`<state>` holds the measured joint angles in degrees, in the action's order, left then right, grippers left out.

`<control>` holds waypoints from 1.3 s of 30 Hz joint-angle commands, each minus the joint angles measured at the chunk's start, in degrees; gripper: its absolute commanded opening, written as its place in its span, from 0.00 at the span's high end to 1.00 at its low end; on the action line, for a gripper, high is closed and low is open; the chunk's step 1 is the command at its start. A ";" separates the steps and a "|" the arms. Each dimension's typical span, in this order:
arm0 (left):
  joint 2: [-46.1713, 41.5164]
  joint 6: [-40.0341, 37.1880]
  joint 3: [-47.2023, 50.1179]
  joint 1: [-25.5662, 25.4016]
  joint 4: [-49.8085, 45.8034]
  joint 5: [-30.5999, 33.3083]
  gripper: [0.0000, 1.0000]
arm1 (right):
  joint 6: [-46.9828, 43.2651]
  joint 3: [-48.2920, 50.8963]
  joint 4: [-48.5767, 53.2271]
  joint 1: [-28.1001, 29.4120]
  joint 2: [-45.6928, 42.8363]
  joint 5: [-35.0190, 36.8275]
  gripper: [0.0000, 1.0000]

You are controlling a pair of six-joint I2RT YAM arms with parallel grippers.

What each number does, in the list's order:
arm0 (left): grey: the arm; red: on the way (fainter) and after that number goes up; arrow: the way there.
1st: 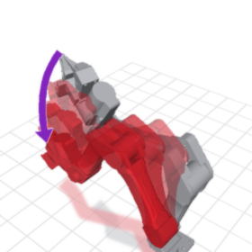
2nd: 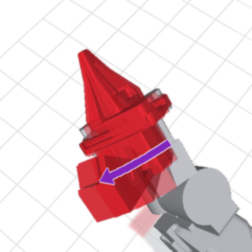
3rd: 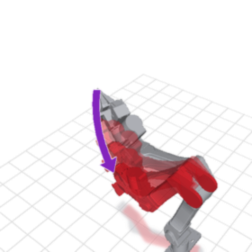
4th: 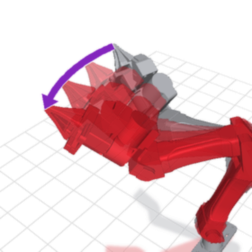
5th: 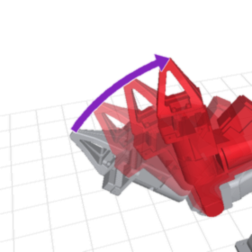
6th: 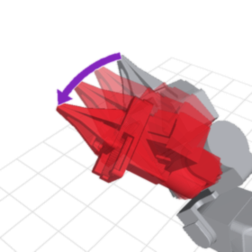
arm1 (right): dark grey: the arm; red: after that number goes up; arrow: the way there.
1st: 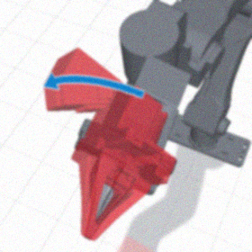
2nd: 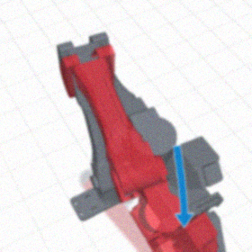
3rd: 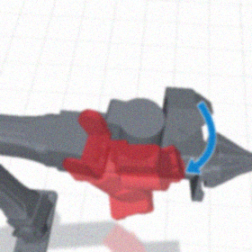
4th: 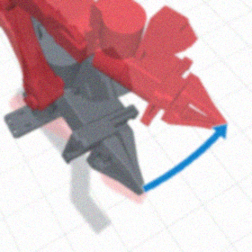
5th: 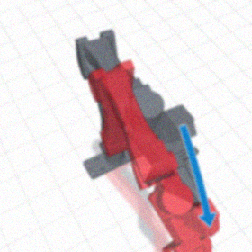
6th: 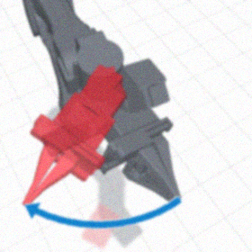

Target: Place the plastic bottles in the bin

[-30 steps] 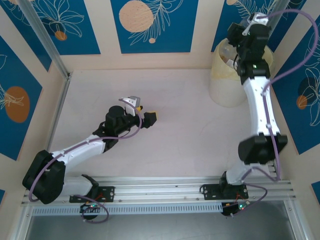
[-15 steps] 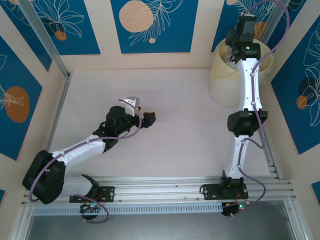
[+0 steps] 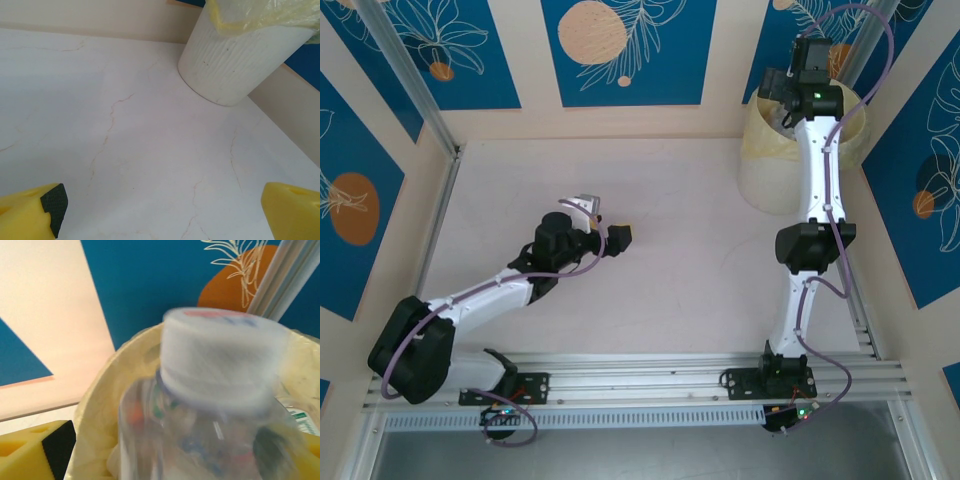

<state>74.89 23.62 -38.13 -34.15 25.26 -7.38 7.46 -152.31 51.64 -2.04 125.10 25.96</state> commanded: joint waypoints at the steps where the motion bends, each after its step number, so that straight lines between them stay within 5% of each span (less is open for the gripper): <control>1: 0.14 0.37 -0.28 -0.21 0.50 0.08 0.00 | 2.91 -1.67 -0.13 -0.83 -1.87 -5.97 0.08; 7: 1.29 0.53 -0.54 -0.21 0.58 -0.24 0.00 | 9.59 6.07 -3.94 -3.83 -8.14 -17.83 0.08; 16: 1.95 0.60 -0.63 -0.17 0.41 -0.26 0.00 | 10.57 9.80 -6.02 -4.16 -8.47 -23.55 0.08; 20: 2.00 0.60 -0.63 -0.21 0.14 -0.01 0.00 | 10.02 9.24 -6.73 -3.35 -6.55 -22.27 0.10; 25: 2.40 0.75 -0.63 -0.13 0.10 0.18 0.00 | 8.85 9.77 -4.98 -2.80 -1.72 -11.82 0.43; 27: 2.41 0.82 -0.63 -0.05 -0.18 0.29 0.00 | 6.67 7.62 -1.46 -2.19 0.80 -6.98 0.48; 33: 2.53 0.72 -0.72 -0.08 -0.34 0.90 0.00 | 5.54 12.83 1.43 -2.90 -1.94 -0.28 0.51; 39: 3.36 1.29 -0.94 -0.01 -0.20 1.02 0.00 | 4.58 18.70 0.02 -3.84 -7.02 -7.08 0.49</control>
<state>77.73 24.08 -38.15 -34.15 24.75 -7.31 13.54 -135.44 47.31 -4.51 121.51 19.77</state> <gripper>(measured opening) 0.999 0.506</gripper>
